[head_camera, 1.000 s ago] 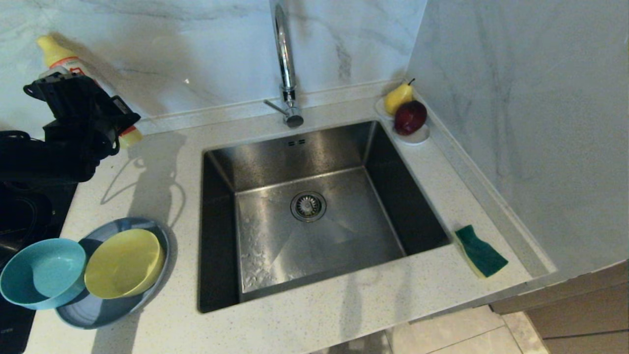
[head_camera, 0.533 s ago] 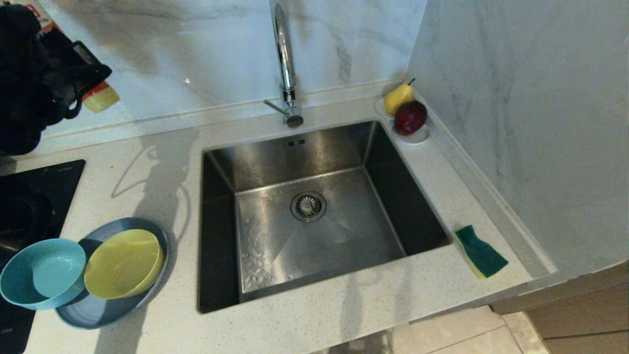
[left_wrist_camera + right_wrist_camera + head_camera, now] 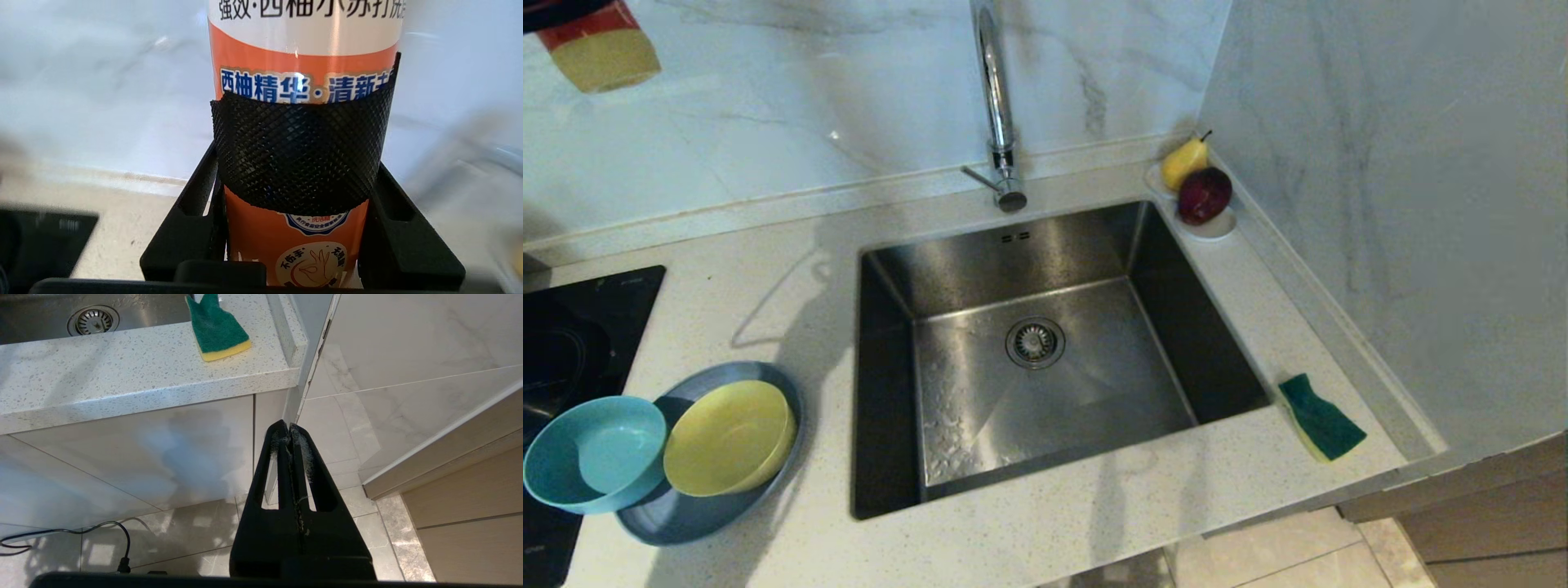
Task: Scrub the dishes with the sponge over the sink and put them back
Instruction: Squeeze it onto the sponge
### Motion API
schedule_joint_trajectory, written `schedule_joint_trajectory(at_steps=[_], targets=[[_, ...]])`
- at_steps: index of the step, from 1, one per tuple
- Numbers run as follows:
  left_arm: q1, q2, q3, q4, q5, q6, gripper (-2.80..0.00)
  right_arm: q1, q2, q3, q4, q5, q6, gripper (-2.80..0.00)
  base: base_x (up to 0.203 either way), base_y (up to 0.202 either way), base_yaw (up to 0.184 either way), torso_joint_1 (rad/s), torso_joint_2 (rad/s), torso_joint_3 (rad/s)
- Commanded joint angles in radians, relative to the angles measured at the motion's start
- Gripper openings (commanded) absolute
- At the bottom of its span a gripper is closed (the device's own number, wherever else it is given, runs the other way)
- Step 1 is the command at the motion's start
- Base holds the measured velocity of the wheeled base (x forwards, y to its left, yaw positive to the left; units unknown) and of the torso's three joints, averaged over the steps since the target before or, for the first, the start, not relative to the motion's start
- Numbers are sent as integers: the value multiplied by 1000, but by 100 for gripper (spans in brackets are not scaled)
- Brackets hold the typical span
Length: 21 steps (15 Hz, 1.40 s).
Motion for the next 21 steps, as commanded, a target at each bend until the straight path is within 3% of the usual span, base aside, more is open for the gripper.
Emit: schedule_joint_trajectory(at_steps=[1, 5, 8, 11, 13, 21], targets=[[-117, -167, 74, 16, -16, 92, -280, 0, -1, 0, 0, 0, -1, -280, 0, 0, 0, 0, 0, 0], [-309, -329, 209, 131, -91, 259, -280, 0, -1, 0, 0, 0, -1, -280, 0, 0, 0, 0, 0, 0], [-344, -338, 211, 164, -149, 352, -280, 0, -1, 0, 0, 0, -1, -280, 0, 0, 0, 0, 0, 0], [-354, -307, 210, 164, -207, 364, -280, 0, -1, 0, 0, 0, -1, -280, 0, 0, 0, 0, 0, 0], [-420, -243, 187, 157, -211, 367, -280, 0, -1, 0, 0, 0, -1, -280, 0, 0, 0, 0, 0, 0], [-639, 132, -160, 152, -185, 379, -280, 0, -1, 0, 0, 0, -1, -280, 0, 0, 0, 0, 0, 0]])
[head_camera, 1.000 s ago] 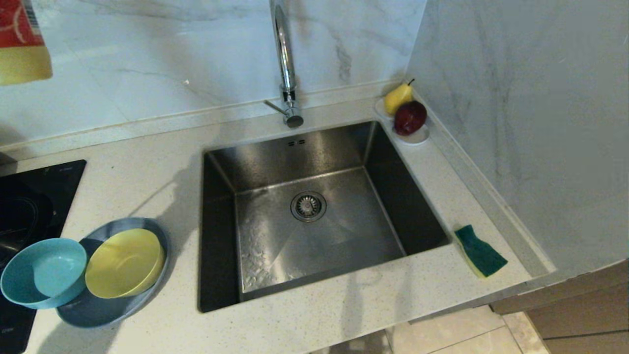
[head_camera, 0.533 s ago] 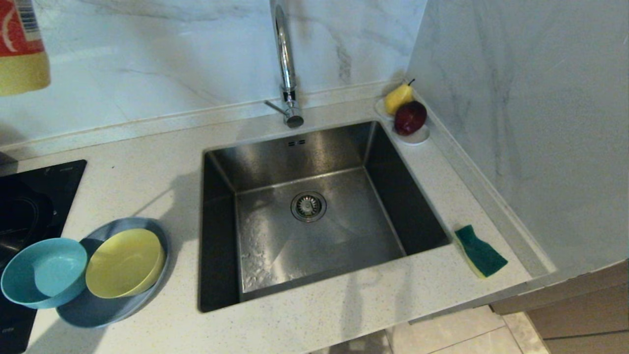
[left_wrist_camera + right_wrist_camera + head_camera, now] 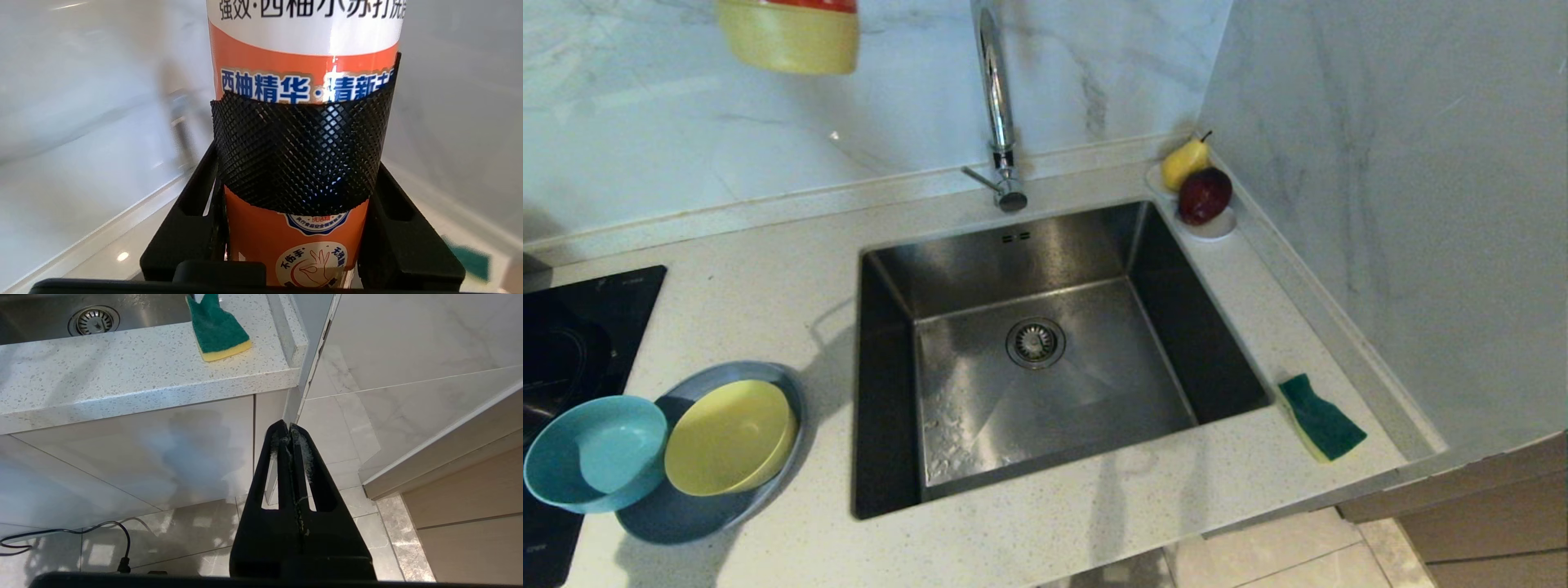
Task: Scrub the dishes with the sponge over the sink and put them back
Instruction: Squeeze it onto the sponge
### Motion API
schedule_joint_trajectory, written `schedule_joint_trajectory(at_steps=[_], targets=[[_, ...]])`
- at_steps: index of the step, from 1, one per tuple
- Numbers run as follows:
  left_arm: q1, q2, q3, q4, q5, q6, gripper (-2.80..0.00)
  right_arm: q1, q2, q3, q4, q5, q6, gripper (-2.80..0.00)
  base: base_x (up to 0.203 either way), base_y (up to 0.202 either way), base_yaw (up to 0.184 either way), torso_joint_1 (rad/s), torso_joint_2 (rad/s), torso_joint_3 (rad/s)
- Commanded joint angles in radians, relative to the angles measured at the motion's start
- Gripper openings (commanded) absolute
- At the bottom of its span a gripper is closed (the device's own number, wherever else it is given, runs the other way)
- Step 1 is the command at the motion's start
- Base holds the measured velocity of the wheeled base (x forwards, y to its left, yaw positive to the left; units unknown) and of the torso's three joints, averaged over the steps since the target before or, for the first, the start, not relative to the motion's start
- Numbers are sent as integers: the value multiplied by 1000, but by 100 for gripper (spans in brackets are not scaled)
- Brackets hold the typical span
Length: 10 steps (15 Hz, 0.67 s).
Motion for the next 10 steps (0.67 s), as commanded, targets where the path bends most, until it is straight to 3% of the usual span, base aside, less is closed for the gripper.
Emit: schedule_joint_trajectory(at_steps=[1, 5, 10], targets=[[-51, 174, -123, -2, 4, 2, -280, 0, -1, 0, 0, 0, 0, -280, 0, 0, 0, 0, 0, 0], [-105, 328, -289, -2, 20, 1, -280, 0, -1, 0, 0, 0, 0, -280, 0, 0, 0, 0, 0, 0], [-178, 443, -299, -4, 73, 13, -280, 0, -1, 0, 0, 0, 0, -280, 0, 0, 0, 0, 0, 0]])
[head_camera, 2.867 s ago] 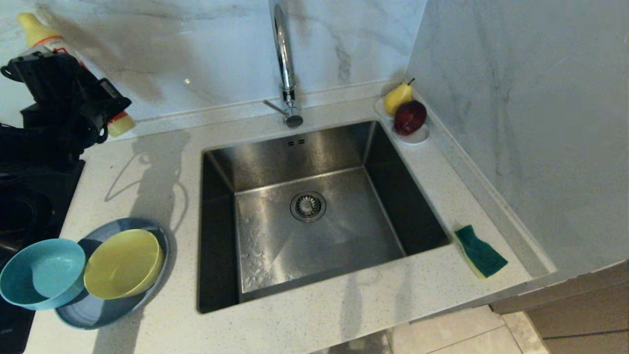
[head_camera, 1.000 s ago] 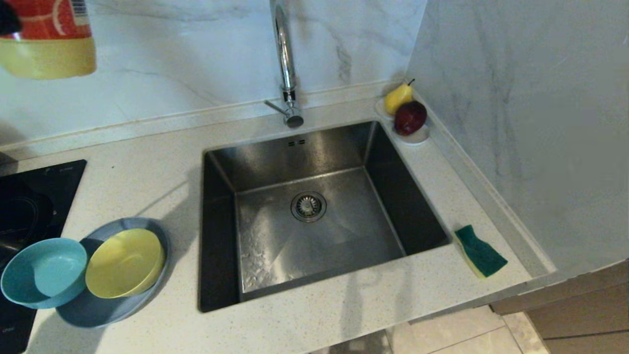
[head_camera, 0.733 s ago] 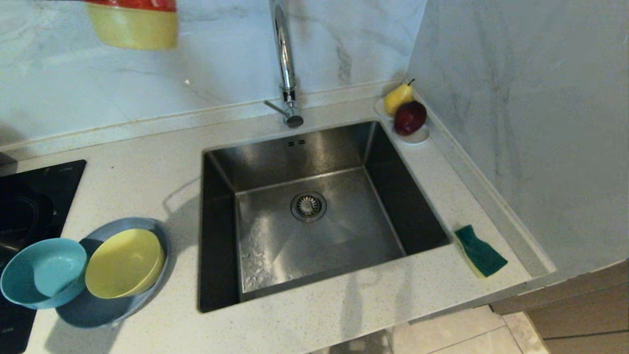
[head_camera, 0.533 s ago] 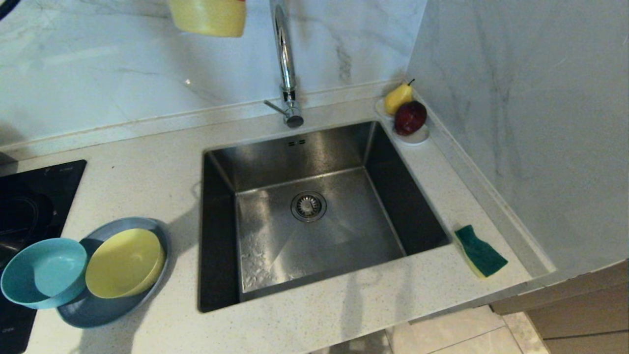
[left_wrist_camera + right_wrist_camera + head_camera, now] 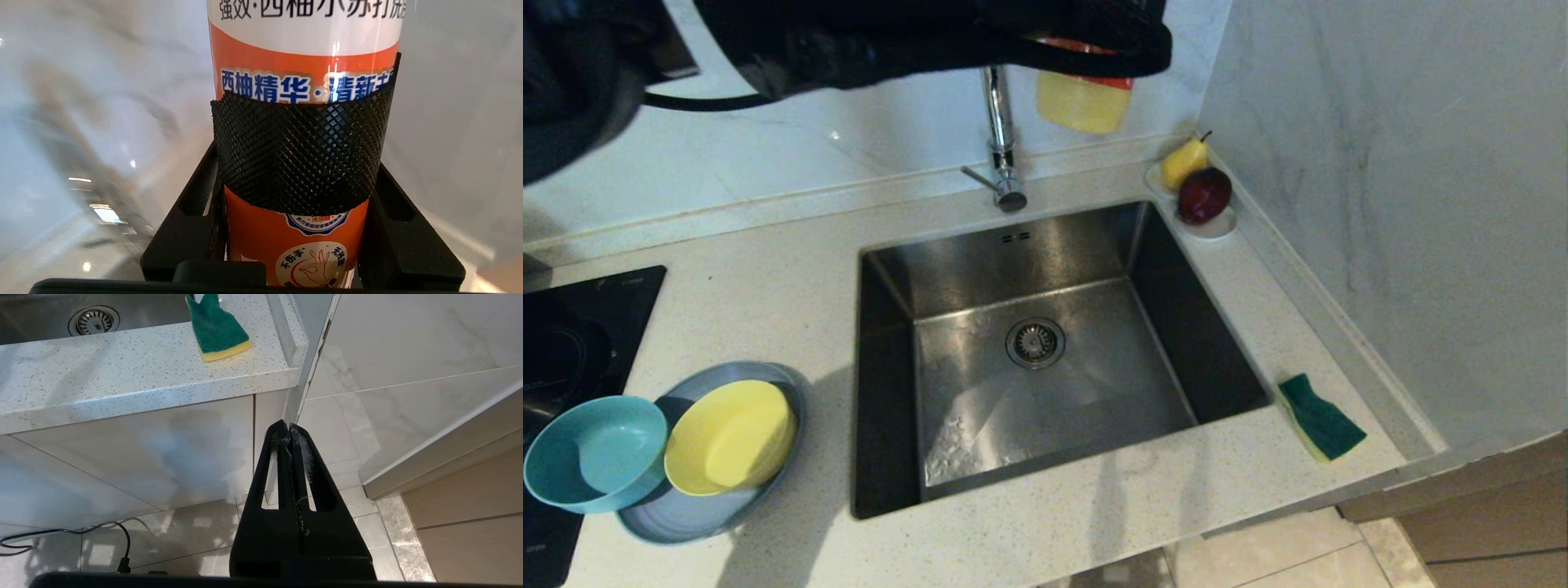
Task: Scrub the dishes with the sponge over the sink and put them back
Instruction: Squeeze it onto the sponge
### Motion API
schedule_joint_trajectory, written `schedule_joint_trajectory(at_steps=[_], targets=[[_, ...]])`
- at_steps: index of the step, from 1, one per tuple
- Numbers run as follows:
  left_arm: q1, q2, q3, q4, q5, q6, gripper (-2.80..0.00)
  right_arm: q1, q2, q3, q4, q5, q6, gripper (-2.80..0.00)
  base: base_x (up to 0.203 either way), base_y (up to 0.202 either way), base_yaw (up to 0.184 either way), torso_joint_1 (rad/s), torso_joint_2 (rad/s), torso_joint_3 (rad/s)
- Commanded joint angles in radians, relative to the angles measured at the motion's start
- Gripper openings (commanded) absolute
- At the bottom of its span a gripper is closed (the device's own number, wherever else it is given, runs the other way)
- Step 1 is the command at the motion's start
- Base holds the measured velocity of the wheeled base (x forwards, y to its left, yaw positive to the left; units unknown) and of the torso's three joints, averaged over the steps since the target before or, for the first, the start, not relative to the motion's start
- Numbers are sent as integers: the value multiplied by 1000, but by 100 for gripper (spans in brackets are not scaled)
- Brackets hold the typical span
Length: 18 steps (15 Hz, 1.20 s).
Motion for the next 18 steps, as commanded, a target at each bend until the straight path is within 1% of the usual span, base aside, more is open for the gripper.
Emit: schedule_joint_trajectory(at_steps=[1, 3, 5, 7, 9, 11, 16, 18], targets=[[-31, 86, -2, -3, 10, 2, -280, 0, -1, 0, 0, 1, 0, -280, 0, 0, 0, 0, 0, 0], [-55, 116, -2, 1, 18, 2, -280, 0, -1, 0, 0, 1, 0, -280, 0, 0, 0, 0, 0, 0], [-65, 147, 2, 0, 21, 2, -280, 0, -1, 0, 0, 1, 0, -280, 0, 0, 0, 0, 0, 0], [-72, 198, 4, -5, 39, -4, -280, 0, -1, 0, 0, 1, 0, -280, 0, 0, 0, 0, 0, 0], [-89, 214, 16, -4, 45, -5, -280, 0, -1, 0, 0, 1, 0, -280, 0, 0, 0, 0, 0, 0], [-93, 221, 41, 0, 44, 7, -280, 0, -1, 0, 0, 1, 0, -280, 0, 0, 0, 0, 0, 0], [-105, 304, 32, -2, 37, 53, -280, 0, -1, 0, 0, 1, 0, -280, 0, 0, 0, 0, 0, 0], [-106, 328, 25, -6, 36, 54, -280, 0, -1, 0, 0, 1, 0, -280, 0, 0, 0, 0, 0, 0]])
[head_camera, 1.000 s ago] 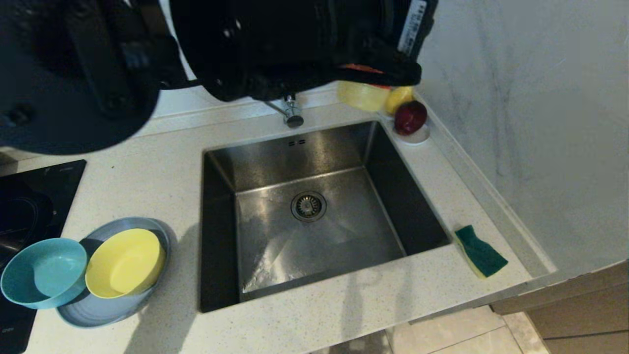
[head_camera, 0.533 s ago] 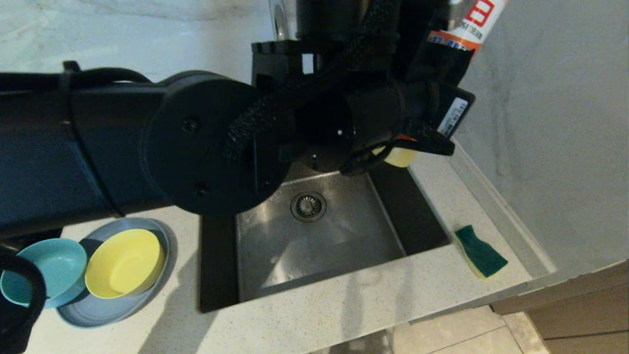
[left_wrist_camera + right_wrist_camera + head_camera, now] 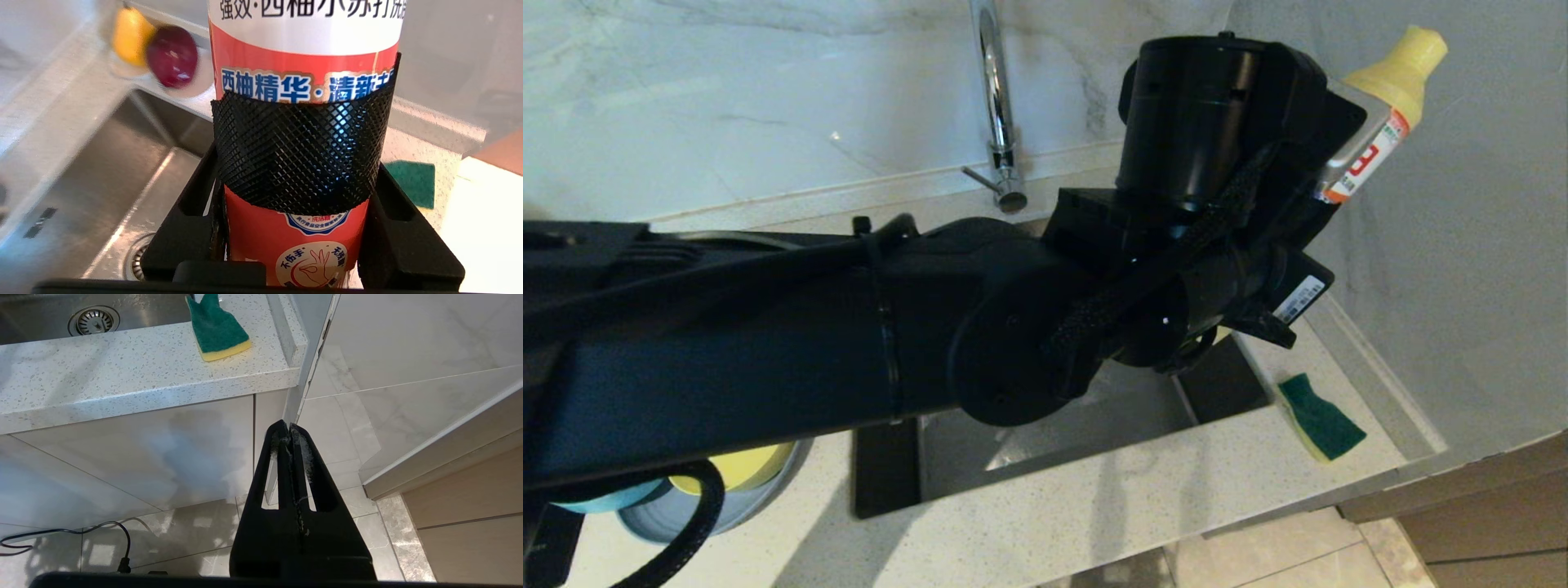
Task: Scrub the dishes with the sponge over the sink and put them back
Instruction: Squeeze it onto the sponge
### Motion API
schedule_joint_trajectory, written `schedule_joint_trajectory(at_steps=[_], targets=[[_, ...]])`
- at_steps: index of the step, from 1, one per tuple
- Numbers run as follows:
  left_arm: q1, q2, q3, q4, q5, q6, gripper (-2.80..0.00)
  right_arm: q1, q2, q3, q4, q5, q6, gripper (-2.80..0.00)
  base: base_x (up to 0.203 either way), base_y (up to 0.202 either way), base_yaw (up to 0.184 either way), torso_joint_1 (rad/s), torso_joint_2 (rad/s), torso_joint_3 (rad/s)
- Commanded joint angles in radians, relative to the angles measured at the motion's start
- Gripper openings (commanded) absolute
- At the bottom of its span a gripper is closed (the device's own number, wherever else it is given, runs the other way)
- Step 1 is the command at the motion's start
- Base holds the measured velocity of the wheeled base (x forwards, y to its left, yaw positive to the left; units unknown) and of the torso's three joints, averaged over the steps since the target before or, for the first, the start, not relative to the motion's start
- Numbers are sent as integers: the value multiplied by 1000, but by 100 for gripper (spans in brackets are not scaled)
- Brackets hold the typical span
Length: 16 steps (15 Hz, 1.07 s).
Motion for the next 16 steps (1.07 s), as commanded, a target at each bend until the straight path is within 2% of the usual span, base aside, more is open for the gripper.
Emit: schedule_joint_trajectory(at_steps=[1, 5, 9, 11, 16], targets=[[-3, 42, -5, 0, 0, 2, -280, 0, -1, 0, 0, 0, -1, -280, 0, 0, 0, 0, 0, 0], [-14, 42, 32, 15, 4, 27, -280, 0, -1, 0, 0, 0, -1, -280, 0, 0, 0, 0, 0, 0], [-13, 39, 50, 32, 6, 163, -280, 0, -1, 0, 0, 0, -1, -280, 0, 0, 0, 0, 0, 0], [-13, 39, 40, 86, 15, 215, -280, 0, -1, 0, 0, 0, -1, -280, 0, 0, 0, 0, 0, 0], [-13, 67, 2, 172, 43, 304, -280, 0, -1, 0, 0, 0, -1, -280, 0, 0, 0, 0, 0, 0]])
